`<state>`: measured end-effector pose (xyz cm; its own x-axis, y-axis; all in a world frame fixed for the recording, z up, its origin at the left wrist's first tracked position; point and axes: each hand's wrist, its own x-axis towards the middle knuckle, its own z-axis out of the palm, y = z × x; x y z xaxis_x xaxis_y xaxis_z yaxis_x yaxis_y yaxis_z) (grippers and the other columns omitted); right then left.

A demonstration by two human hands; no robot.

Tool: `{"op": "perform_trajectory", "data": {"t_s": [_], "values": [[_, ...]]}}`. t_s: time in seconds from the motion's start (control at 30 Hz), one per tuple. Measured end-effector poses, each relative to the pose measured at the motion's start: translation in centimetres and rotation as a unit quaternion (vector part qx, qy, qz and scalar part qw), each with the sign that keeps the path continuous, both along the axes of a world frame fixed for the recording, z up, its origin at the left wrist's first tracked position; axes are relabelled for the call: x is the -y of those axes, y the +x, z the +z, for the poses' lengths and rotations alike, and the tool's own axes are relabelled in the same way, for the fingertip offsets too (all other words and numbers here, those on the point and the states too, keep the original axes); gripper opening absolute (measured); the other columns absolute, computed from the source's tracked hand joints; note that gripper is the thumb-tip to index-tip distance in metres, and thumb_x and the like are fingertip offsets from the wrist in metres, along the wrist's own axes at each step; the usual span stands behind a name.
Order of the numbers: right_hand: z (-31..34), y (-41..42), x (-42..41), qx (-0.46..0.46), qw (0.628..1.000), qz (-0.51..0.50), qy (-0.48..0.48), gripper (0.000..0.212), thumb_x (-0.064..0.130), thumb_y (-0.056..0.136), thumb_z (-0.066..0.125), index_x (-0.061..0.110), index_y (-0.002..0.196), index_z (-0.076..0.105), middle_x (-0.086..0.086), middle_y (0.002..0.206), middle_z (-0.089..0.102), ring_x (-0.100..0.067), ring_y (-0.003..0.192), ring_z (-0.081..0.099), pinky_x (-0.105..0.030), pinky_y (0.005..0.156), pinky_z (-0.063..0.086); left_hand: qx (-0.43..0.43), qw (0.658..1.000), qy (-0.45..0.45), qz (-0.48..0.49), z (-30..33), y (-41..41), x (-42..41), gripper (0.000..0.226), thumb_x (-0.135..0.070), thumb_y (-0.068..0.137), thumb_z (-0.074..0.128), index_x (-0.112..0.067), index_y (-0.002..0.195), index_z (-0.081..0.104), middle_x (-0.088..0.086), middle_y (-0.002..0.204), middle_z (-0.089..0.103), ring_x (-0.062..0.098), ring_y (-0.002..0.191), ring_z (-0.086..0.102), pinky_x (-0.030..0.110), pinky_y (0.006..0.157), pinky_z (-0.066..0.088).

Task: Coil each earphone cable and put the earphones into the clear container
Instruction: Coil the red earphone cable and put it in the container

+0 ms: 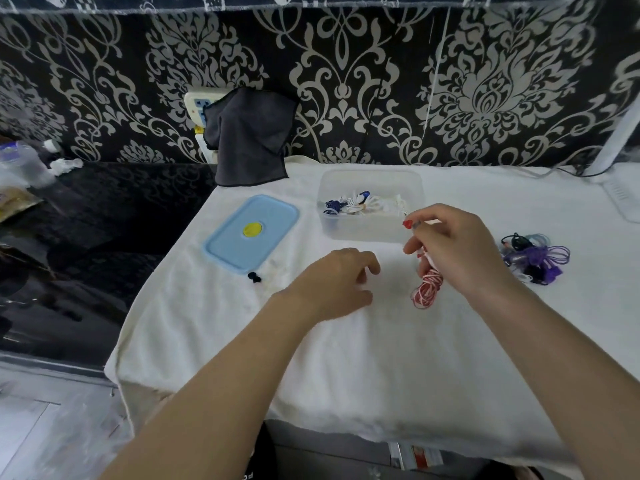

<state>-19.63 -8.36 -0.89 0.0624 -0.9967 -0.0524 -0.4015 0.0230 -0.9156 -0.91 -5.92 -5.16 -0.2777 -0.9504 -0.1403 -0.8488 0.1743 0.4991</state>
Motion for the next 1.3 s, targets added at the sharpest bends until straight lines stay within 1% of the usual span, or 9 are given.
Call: {"op": "perform_trajectory", "data": {"t_s": [0.2,0.27,0.4,0.53,0.67,0.8,0.87,1.1,1.3], "values": [[0.0,-1.5,-0.4,-0.002,1.0,0.014,0.006,0.021,0.011,0.096,0.052,0.023,0.093,0.069,0.001,0.073,0.074,-0.02,0.044,0.058,-0.026,0.049,0.046,-0.085,0.98,-0.079,0.16,2.4,3.8,0.6,0.023,-0.003,0.09,0.056,-0.022,0.089,0.069,-0.007,0.086,0.067,0.0,0.064,0.054,0.005,0.058,0.038],[0.2,-1.1,-0.7,-0.003,0.999,0.031,0.007,0.02,0.011,0.097,0.051,0.022,0.094,0.068,0.001,0.072,0.074,-0.019,0.043,0.057,-0.025,0.047,0.047,-0.043,0.986,-0.029,0.158,2.0,5.1,-0.1,0.021,-0.005,0.09,0.057,-0.023,0.088,0.067,-0.008,0.086,0.066,0.001,0.065,0.054,0.006,0.057,0.04],[0.7,-0.3,-0.9,-0.006,0.999,0.054,0.005,0.021,0.011,0.097,0.05,0.021,0.095,0.068,0.001,0.074,0.074,-0.018,0.044,0.058,-0.019,0.044,0.046,0.042,0.995,0.043,0.08,0.6,5.1,-1.8,0.019,-0.014,0.081,0.072,-0.026,0.088,0.06,-0.008,0.089,0.06,0.009,0.075,0.055,0.022,0.074,0.05],[0.7,0.4,-1.1,-0.009,0.998,0.063,0.007,0.022,0.011,0.096,0.049,0.022,0.094,0.068,0.002,0.073,0.074,-0.019,0.047,0.06,-0.023,0.049,0.048,0.019,0.996,0.012,0.081,1.1,5.5,-2.3,0.023,-0.002,0.083,0.063,-0.025,0.083,0.062,-0.009,0.079,0.06,0.001,0.066,0.052,0.019,0.067,0.045],[0.4,1.4,-1.7,-0.008,0.997,0.075,0.019,0.021,0.011,0.095,0.05,0.022,0.093,0.067,0.003,0.072,0.074,-0.019,0.045,0.059,-0.019,0.044,0.044,-0.015,0.983,-0.025,0.183,2.4,7.9,-2.9,0.02,-0.001,0.089,0.056,-0.017,0.094,0.067,-0.005,0.084,0.062,0.007,0.065,0.054,0.009,0.055,0.041],[0.0,3.2,-2.6,-0.007,0.992,0.116,0.041,0.02,0.01,0.095,0.051,0.022,0.093,0.067,0.0,0.073,0.074,-0.017,0.043,0.056,-0.017,0.042,0.042,0.074,0.979,0.055,0.183,2.6,9.8,-4.1,0.018,-0.008,0.084,0.064,-0.019,0.097,0.067,-0.004,0.094,0.064,0.012,0.074,0.055,0.025,0.071,0.051],[0.0,3.9,-2.9,-0.007,0.99,0.131,0.043,0.019,0.011,0.095,0.051,0.022,0.094,0.067,-0.001,0.075,0.074,-0.015,0.043,0.056,-0.016,0.042,0.041,0.085,0.978,0.077,0.174,2.5,10.4,-4.6,0.019,-0.008,0.081,0.07,-0.019,0.097,0.067,-0.003,0.096,0.065,0.009,0.073,0.053,0.024,0.072,0.049],[0.1,6.0,-3.5,0.002,0.989,0.143,0.043,0.02,0.011,0.095,0.051,0.023,0.093,0.067,0.0,0.075,0.074,-0.015,0.045,0.056,-0.016,0.042,0.041,0.065,0.983,0.044,0.164,1.6,11.0,-5.3,0.019,-0.02,0.08,0.077,-0.023,0.094,0.065,-0.007,0.091,0.065,0.009,0.071,0.054,0.026,0.072,0.05],[-0.1,6.9,-3.6,0.003,0.988,0.148,0.045,0.019,0.012,0.095,0.052,0.023,0.093,0.067,0.0,0.074,0.074,-0.017,0.046,0.056,-0.02,0.043,0.044,0.088,0.982,0.003,0.167,0.7,10.8,-4.9,0.007,-0.016,0.087,0.065,-0.023,0.089,0.064,-0.006,0.088,0.065,0.017,0.079,0.061,0.035,0.075,0.056]]}}
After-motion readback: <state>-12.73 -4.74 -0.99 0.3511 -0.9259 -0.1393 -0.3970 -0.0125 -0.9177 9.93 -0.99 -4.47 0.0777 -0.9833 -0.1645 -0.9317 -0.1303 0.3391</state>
